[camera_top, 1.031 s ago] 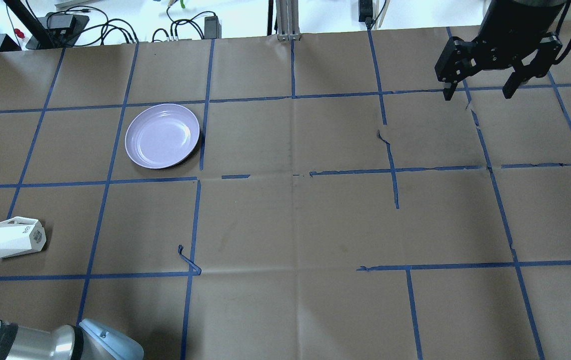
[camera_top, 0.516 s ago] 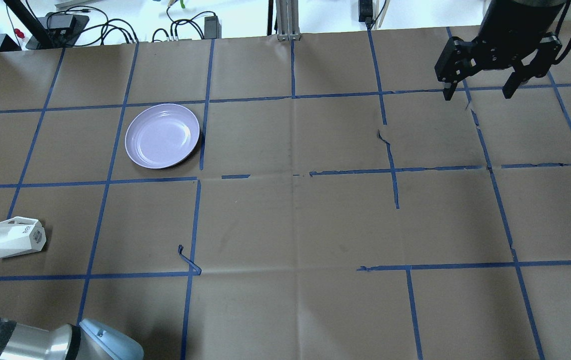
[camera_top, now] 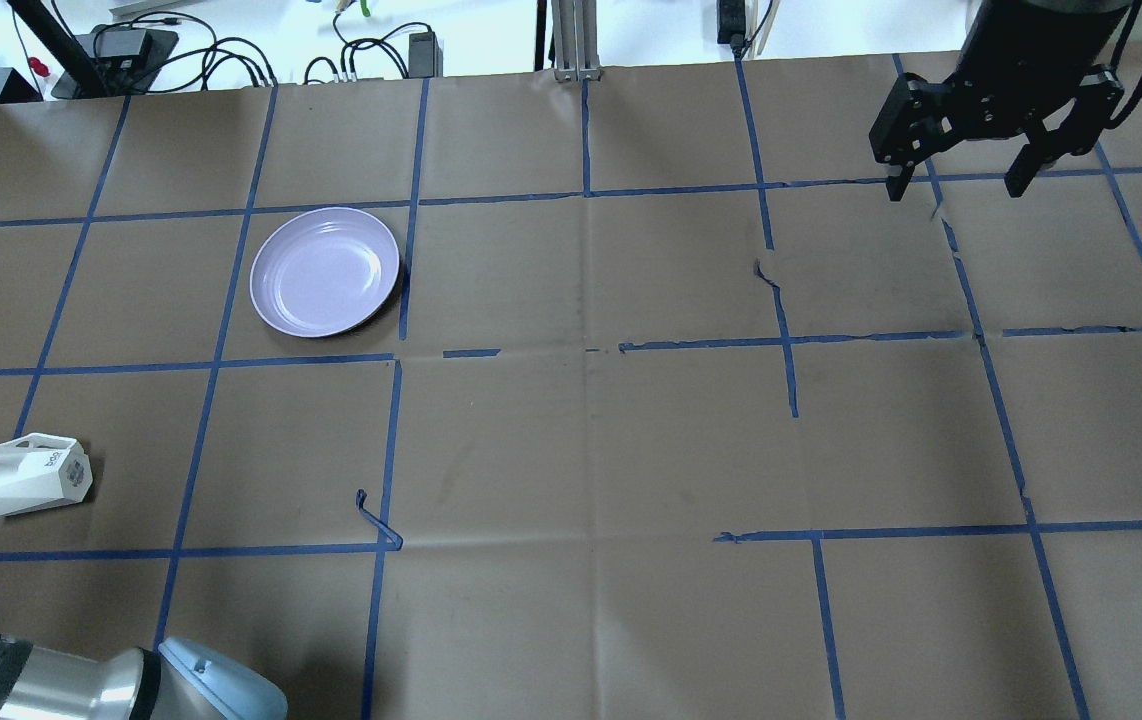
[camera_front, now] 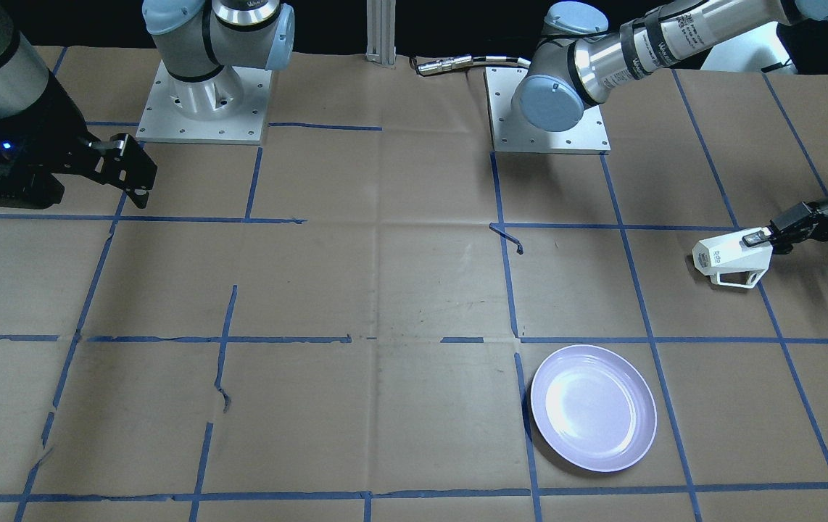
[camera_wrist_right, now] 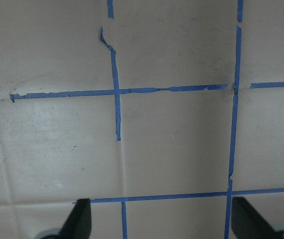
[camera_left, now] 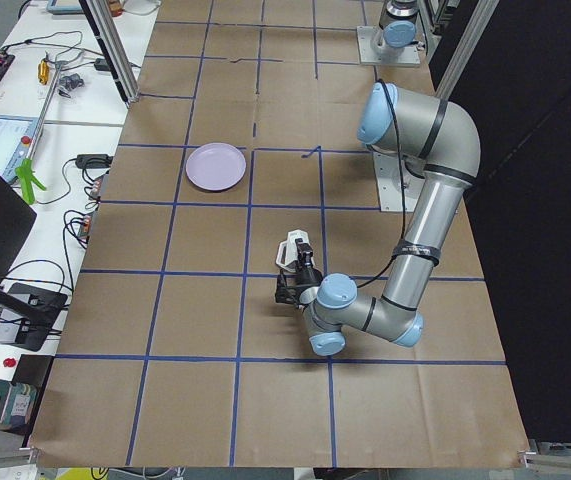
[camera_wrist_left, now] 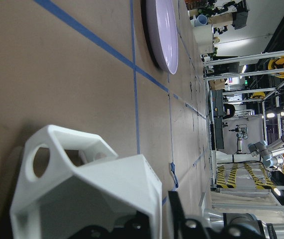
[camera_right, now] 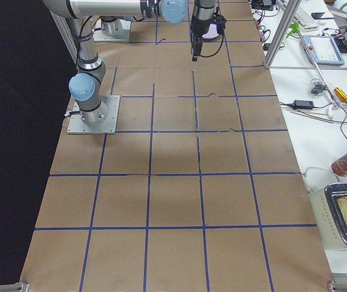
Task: Flip cup and place on plate
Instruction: 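Rotate the held mug upright with the left gripper while moving toward the plate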
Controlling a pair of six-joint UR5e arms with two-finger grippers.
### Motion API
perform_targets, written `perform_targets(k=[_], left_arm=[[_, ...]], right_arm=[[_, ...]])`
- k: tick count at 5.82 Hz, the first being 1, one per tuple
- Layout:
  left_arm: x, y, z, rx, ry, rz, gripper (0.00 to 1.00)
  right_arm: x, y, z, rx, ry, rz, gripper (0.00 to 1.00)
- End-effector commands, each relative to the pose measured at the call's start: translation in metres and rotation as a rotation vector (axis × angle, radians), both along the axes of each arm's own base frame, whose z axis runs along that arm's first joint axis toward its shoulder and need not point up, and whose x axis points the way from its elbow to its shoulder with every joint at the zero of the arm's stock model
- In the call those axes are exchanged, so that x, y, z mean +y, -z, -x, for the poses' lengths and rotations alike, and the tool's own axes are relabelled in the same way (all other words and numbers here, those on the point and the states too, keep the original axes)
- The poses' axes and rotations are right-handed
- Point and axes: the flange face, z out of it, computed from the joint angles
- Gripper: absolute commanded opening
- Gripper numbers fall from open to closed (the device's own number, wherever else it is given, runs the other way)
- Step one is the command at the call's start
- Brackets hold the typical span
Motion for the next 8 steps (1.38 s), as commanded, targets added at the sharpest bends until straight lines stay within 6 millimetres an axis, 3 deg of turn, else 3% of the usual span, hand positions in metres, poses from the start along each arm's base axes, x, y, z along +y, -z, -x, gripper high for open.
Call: perform_targets(k=[1,2,4,5,6,7,8], left_arm=[[-0.001,-0.017,0.003,0.008,-0.014,0.002,0.0],[-0.003,-0.061,0.003,0.037,-0.038,-0.018,0.0],[-0.009,-0.178,0.013,0.004,-0.085,-0.089,0.0],[-0.007,-0.213,0.024,-0.036,-0.106,-0.116,0.0],[-0.022,-0.257,0.057,-0.108,-0.094,-0.154,0.0],[-0.068,-0.301,0.113,-0.283,-0.051,-0.169,0.0],[-0.115,-0.332,0.165,-0.468,-0.066,-0.195,0.0]], right_arm=[[0.0,0.0,0.0,0.0,0.0,0.0,1.0],[0.0,0.0,0.0,0.0,0.0,0.0,1.0],[0.0,0.0,0.0,0.0,0.0,0.0,1.0],[0.0,0.0,0.0,0.0,0.0,0.0,1.0],[0.0,0.0,0.0,0.0,0.0,0.0,1.0],[0.0,0.0,0.0,0.0,0.0,0.0,1.0],[0.0,0.0,0.0,0.0,0.0,0.0,1.0]])
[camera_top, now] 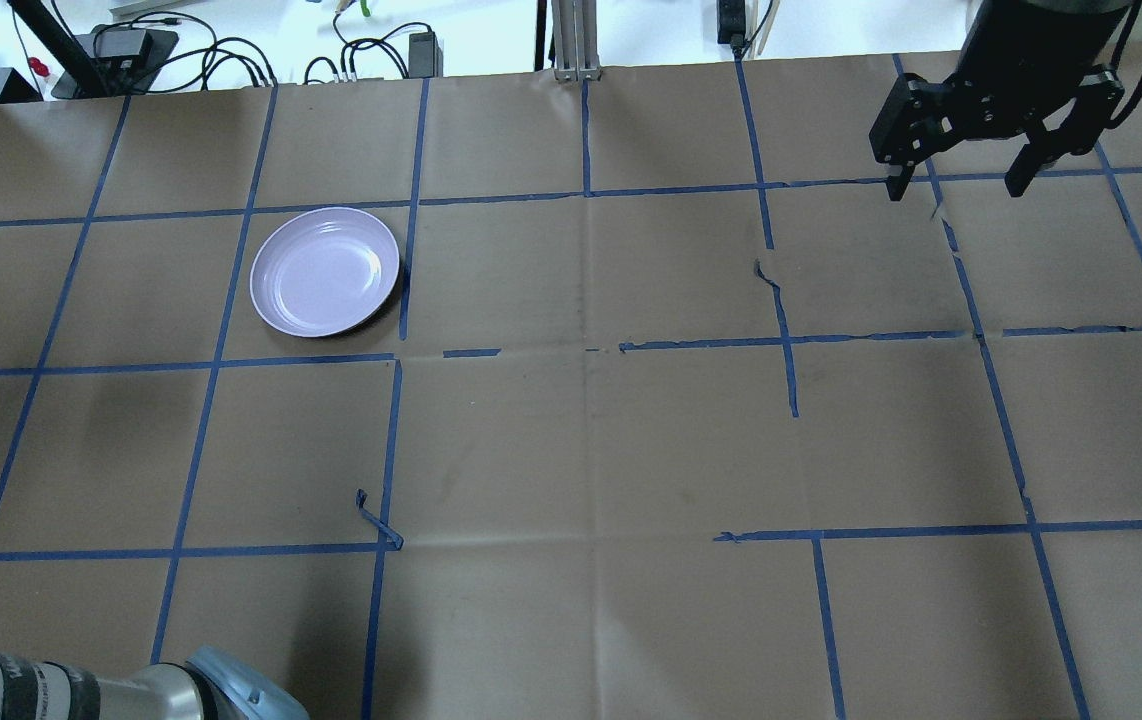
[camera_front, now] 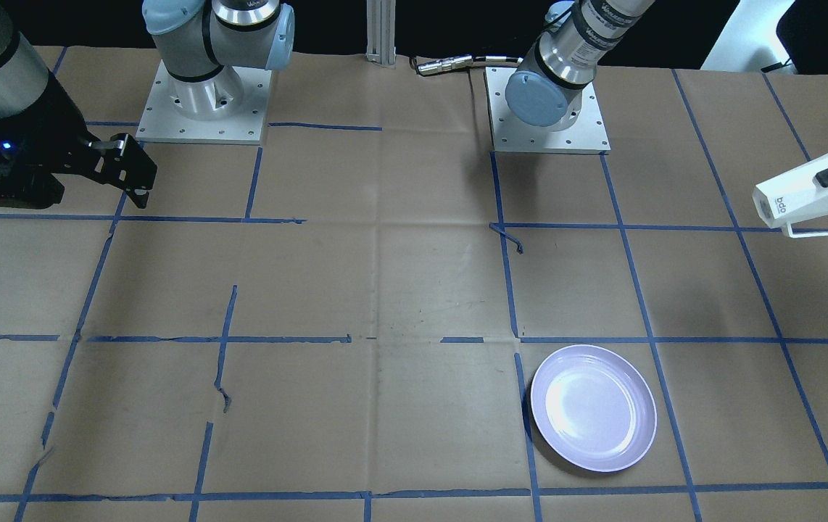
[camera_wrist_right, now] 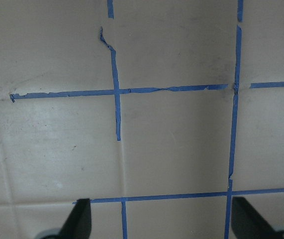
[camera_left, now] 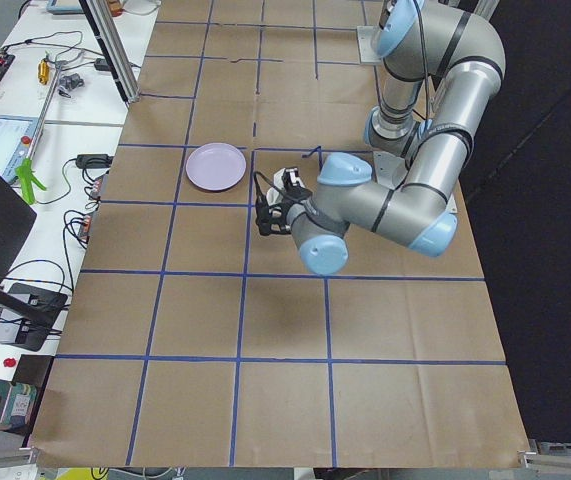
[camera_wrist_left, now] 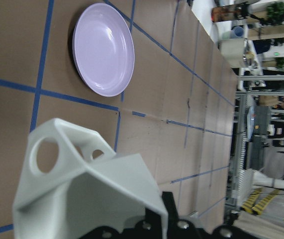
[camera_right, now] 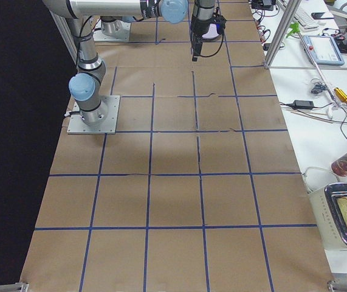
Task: Flip cup and place on plate
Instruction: 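Rotate the held mug upright with the left gripper while moving toward the plate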
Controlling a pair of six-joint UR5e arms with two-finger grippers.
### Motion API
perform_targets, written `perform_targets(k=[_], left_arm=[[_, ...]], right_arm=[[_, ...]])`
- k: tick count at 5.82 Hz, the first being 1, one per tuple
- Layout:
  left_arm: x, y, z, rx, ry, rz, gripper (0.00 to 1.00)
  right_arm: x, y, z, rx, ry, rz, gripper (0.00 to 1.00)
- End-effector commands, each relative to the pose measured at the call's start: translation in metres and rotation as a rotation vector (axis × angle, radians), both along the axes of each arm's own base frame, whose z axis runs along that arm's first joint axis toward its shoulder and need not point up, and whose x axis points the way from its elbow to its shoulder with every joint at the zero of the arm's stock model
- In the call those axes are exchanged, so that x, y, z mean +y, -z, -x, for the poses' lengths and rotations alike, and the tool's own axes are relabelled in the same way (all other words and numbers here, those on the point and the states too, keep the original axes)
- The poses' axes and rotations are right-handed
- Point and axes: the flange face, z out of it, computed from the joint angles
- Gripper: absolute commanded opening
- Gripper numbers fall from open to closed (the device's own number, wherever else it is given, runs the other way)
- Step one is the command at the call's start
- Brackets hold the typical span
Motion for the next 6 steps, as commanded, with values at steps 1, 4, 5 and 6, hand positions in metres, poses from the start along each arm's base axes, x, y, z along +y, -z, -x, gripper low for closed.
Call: perform_targets(k=[1,4,5,6], left_arm=[[-0.075,-0.054,0.108,-0.285,0.027,-0.023,0.0],[-0.162,-0.066,0.347,-0.743,0.209,0.051,0.0],[-0.172,-0.05,0.407,-0.838,0.278,0.064,0.0],[-0.178,-0.03,0.433,-0.923,0.331,0.06,0.0]], right_arm=[[0.0,0.0,0.0,0.0,0.0,0.0,1.0],[0.0,0.0,0.0,0.0,0.0,0.0,1.0],[0.0,0.0,0.0,0.0,0.0,0.0,1.0],[0.0,0.0,0.0,0.0,0.0,0.0,1.0]])
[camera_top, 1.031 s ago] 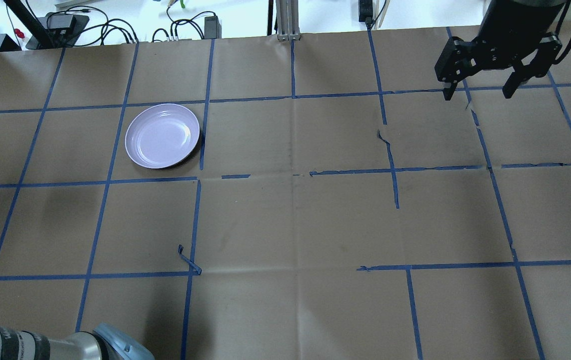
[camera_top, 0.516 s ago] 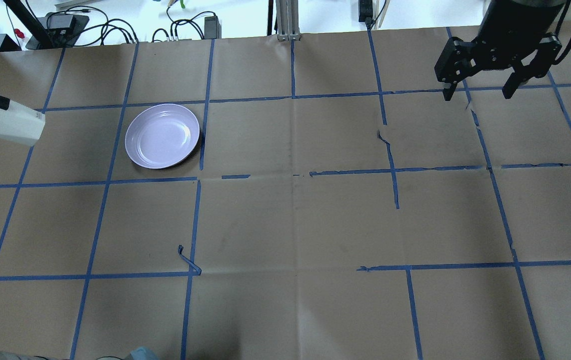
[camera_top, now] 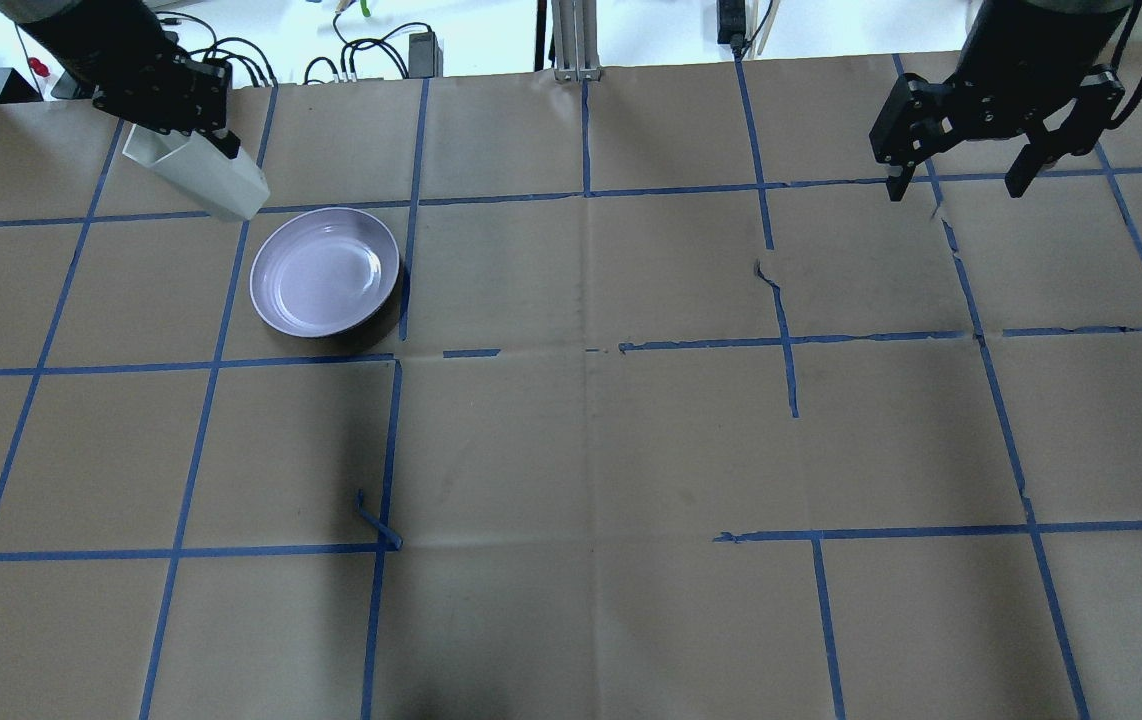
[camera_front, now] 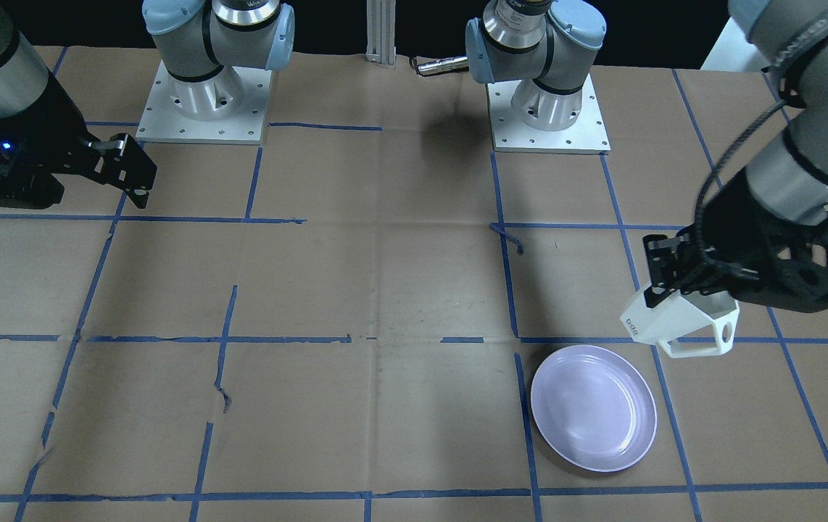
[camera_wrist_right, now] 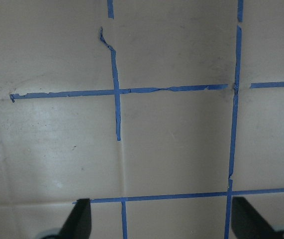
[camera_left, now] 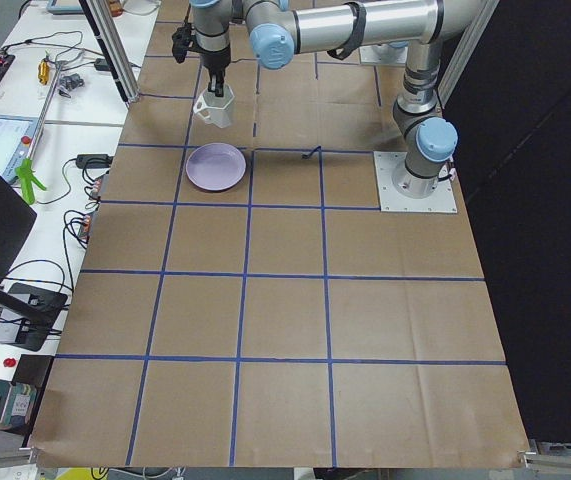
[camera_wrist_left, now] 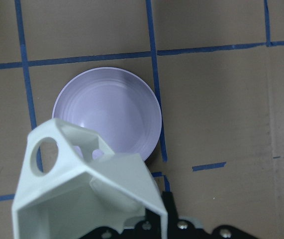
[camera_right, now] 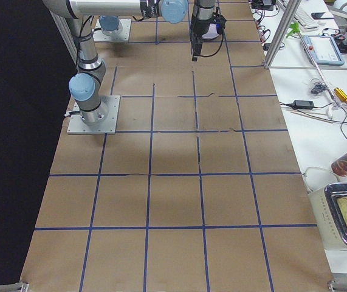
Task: Flip cup and place on plate
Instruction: 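Lower the upright mug onto the plate with the left gripper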
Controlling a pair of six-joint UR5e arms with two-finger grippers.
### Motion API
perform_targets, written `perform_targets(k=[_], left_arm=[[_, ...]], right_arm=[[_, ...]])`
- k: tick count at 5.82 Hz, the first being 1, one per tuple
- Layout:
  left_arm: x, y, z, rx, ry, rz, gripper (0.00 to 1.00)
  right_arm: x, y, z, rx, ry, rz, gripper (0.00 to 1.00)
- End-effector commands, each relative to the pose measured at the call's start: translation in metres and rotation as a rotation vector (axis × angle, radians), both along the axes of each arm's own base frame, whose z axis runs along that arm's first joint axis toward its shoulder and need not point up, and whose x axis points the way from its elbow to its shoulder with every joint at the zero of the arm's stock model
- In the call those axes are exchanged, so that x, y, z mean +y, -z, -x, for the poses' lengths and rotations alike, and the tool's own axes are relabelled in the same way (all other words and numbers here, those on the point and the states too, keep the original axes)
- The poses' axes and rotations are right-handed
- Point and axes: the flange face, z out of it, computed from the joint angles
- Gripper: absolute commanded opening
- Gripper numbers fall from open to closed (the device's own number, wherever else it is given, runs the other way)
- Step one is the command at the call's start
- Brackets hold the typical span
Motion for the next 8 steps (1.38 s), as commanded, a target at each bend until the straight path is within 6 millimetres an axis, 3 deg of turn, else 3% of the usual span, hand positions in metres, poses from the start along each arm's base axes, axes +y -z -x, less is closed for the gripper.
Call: perform_targets(k=[1,4,6,7,8], left_arm=[[-0.02,0.04,0.035,-0.088,0.054,0.027,0.0],[-0.05,0.166,0.023,-0.183,0.13,0.032,0.0],[-0.065,0.219,0.023,-0.178,0.134,0.014,0.0],[-0.065,0.226,0.021,-0.179,0.133,0.002,0.01],[-0.064,0.223,0.021,-0.18,0.135,-0.001,0.4]], right_arm=[[0.0,0.0,0.0,0.0,0.0,0.0,1.0],[0.0,0.0,0.0,0.0,0.0,0.0,1.0],[0.0,0.0,0.0,0.0,0.0,0.0,1.0],[0.0,0.0,0.0,0.0,0.0,0.0,1.0],[0.0,0.0,0.0,0.0,0.0,0.0,1.0]])
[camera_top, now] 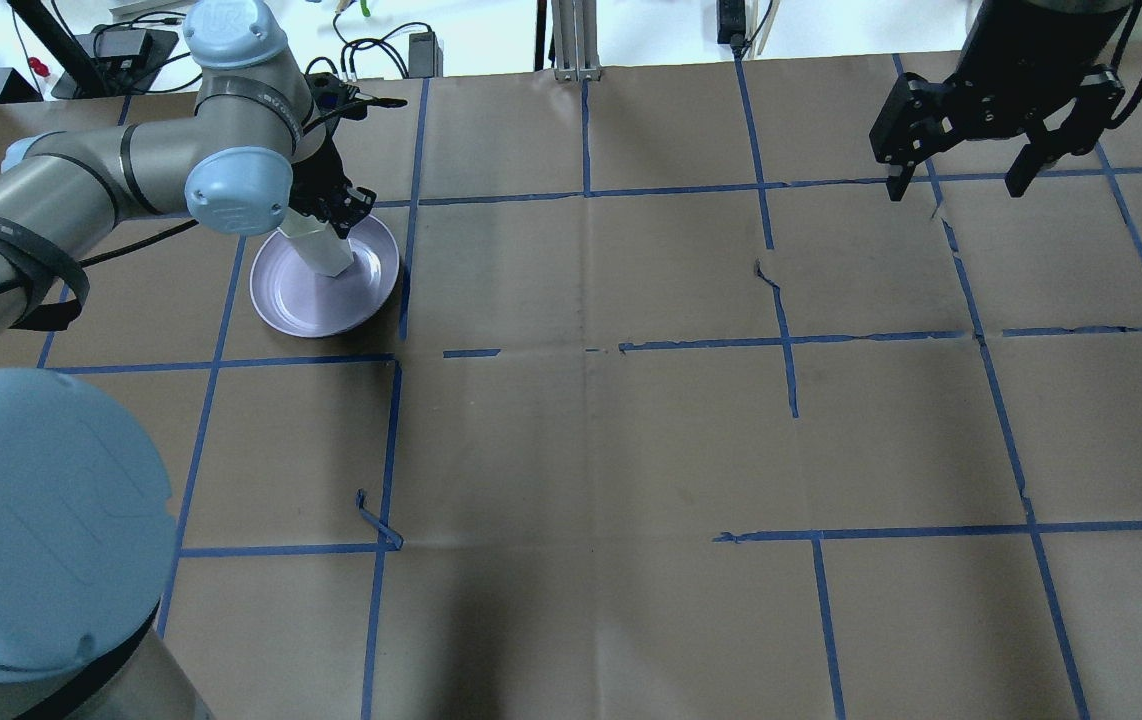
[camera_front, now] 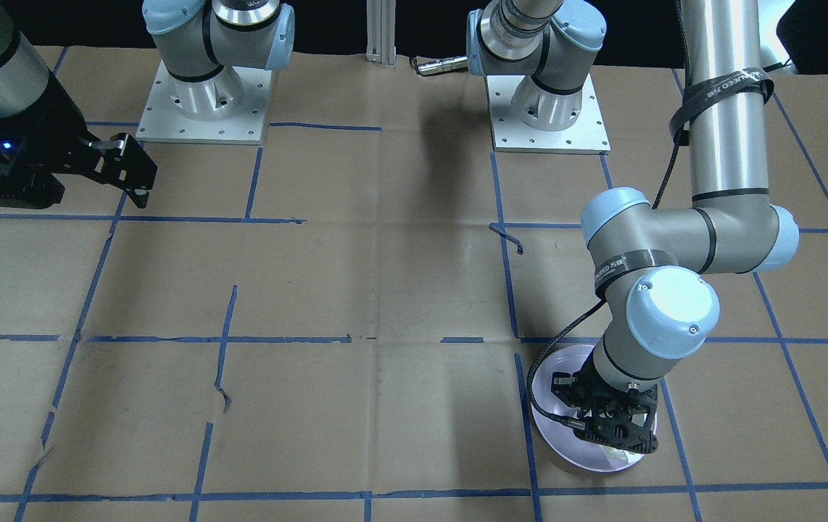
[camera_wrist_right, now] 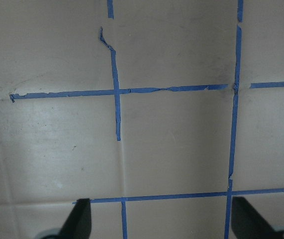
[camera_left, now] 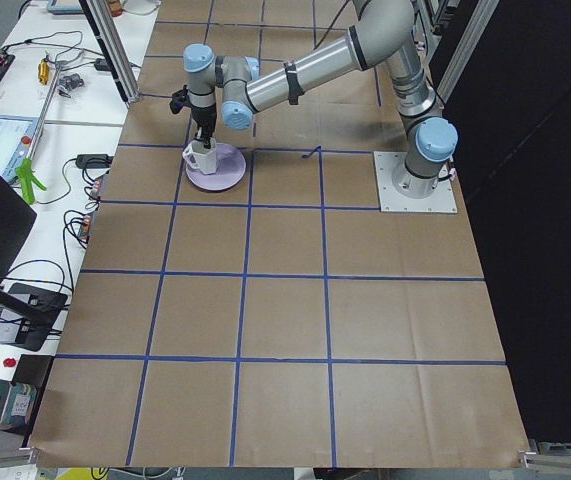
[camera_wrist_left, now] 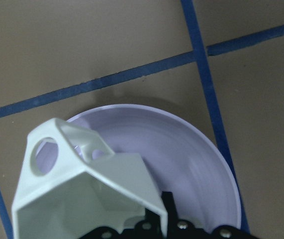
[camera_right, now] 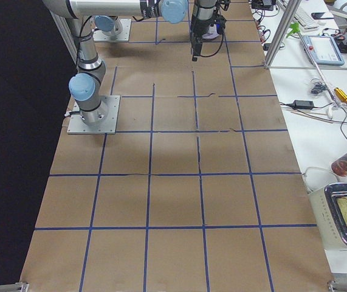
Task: Flip cup and place on plate
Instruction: 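Lower the upright mug onto the plate with the left gripper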
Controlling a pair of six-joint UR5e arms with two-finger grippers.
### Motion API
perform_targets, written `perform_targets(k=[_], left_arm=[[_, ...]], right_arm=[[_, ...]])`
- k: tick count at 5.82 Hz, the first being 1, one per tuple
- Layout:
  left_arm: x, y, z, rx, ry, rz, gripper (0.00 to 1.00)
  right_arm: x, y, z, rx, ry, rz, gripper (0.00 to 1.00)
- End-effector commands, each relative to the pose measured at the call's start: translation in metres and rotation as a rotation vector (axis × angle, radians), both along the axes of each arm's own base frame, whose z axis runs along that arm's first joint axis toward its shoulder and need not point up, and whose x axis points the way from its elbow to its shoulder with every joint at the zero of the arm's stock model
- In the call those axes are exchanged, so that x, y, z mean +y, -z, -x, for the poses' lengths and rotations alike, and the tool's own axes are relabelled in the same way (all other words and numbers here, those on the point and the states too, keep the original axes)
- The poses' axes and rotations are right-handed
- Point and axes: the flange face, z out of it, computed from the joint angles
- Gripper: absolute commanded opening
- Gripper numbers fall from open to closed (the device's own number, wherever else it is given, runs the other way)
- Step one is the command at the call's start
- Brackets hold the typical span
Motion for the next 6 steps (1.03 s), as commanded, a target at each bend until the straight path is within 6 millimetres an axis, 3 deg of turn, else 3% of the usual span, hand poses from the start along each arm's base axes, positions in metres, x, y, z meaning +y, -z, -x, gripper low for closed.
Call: perform_targets(k=[1,2,4,5,6], left_arm=[[-0.001,-0.021,-0.005,-0.007,-0.006,0.016,0.99],[0.007,-0.05,-0.012,-0.004,-0.016,-0.011,0.99],[0.053,-0.132,0.0,0.002,-0.1,-0.033,0.99],[0.075,-0.159,0.015,0.018,-0.235,-0.034,0.99],[0.105,-0.187,0.053,0.018,-0.257,-0.048,0.99]], right_arm=[[0.0,0.0,0.0,0.0,0.0,0.0,1.0],[0.0,0.0,0.0,0.0,0.0,0.0,1.0],[0.0,0.0,0.0,0.0,0.0,0.0,1.0],[0.0,0.0,0.0,0.0,0.0,0.0,1.0],[0.0,0.0,0.0,0.0,0.0,0.0,1.0]])
